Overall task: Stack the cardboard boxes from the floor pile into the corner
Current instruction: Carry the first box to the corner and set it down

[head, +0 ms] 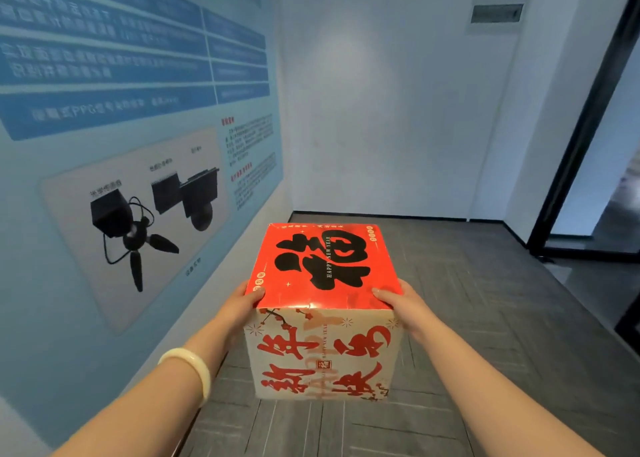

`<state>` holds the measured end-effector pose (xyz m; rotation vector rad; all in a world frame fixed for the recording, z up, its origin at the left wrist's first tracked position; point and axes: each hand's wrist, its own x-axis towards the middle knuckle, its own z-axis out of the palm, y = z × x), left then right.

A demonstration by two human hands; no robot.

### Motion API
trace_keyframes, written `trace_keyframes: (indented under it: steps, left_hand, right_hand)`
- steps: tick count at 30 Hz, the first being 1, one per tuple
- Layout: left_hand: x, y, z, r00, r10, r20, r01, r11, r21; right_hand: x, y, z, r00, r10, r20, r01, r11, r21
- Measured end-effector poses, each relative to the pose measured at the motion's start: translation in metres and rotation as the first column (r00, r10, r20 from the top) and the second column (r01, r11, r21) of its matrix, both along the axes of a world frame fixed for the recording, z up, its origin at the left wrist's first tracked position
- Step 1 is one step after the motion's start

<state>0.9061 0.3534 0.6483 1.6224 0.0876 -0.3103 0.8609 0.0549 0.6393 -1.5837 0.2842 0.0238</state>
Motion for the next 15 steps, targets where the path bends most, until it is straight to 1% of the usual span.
trace_keyframes:
  steps: [5, 10, 15]
  left_hand:
    - [0.113, -0.002, -0.009, 0.999, -0.001, -0.038, 0.0, 1.0, -0.032]
    - [0.267, -0.006, -0.023, 0.999, -0.019, -0.05, 0.016, 0.998, -0.057]
    - [0.416, -0.009, -0.012, 0.996, -0.075, -0.048, 0.071, 0.995, -0.065]
  right_hand:
    - [0.107, 0.002, -0.003, 1.0, -0.003, -0.007, 0.003, 1.0, -0.008]
    - [0.251, -0.002, -0.014, 0.999, -0.036, 0.013, 0.036, 0.999, -0.034]
    - [0.392, 0.0, -0.012, 0.996, -0.086, -0.002, 0.086, 0.996, 0.004]
